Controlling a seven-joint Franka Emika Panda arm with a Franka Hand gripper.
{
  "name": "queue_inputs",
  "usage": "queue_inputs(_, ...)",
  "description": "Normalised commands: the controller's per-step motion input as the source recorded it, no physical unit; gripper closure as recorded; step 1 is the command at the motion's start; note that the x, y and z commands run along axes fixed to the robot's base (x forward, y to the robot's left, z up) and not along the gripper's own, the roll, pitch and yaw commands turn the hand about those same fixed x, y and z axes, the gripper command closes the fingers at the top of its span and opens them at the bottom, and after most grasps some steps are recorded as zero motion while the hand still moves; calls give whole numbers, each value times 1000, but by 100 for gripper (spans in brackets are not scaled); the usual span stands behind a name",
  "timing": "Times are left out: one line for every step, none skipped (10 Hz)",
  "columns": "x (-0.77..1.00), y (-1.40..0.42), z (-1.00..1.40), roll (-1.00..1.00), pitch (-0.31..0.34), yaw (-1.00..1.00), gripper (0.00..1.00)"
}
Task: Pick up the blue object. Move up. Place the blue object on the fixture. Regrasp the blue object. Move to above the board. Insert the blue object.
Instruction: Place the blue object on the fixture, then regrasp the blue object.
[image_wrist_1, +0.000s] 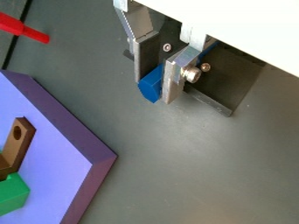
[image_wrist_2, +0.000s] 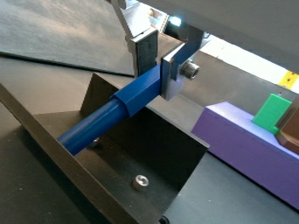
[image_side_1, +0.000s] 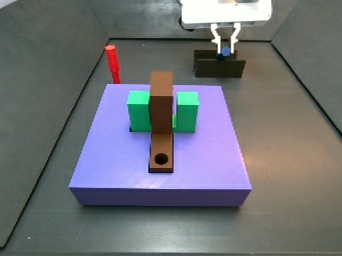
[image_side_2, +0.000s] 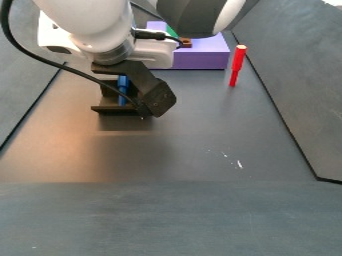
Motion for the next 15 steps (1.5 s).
queue_inputs(20, 0, -100, 246, 0, 0, 100)
queue_inputs(54, -17, -109, 349, 0, 0, 100)
queue_inputs(46, 0, -66, 234, 54, 0, 100)
queue_inputs(0, 0, 0, 0, 0, 0, 100)
queue_inputs(0, 0, 0, 0, 0, 0, 0)
queue_inputs(83, -86, 514, 671, 0, 0, 0)
queue_inputs(26, -17, 471, 586, -86, 0, 0)
queue_inputs(40, 0, 500, 517, -203, 0, 0)
queue_inputs(14, -86, 446, 946, -251, 0, 0)
queue_inputs(49, 0, 120, 1000, -309, 106, 0)
queue_inputs(60, 0, 77, 1000, -226, 177, 0)
queue_inputs(0, 0, 29, 1000, -131, 183, 0)
queue_inputs(0, 0, 17, 1000, -83, 197, 0)
queue_inputs(0, 0, 0, 1000, -11, 214, 0)
queue_inputs(0, 0, 0, 1000, 0, 249, 0)
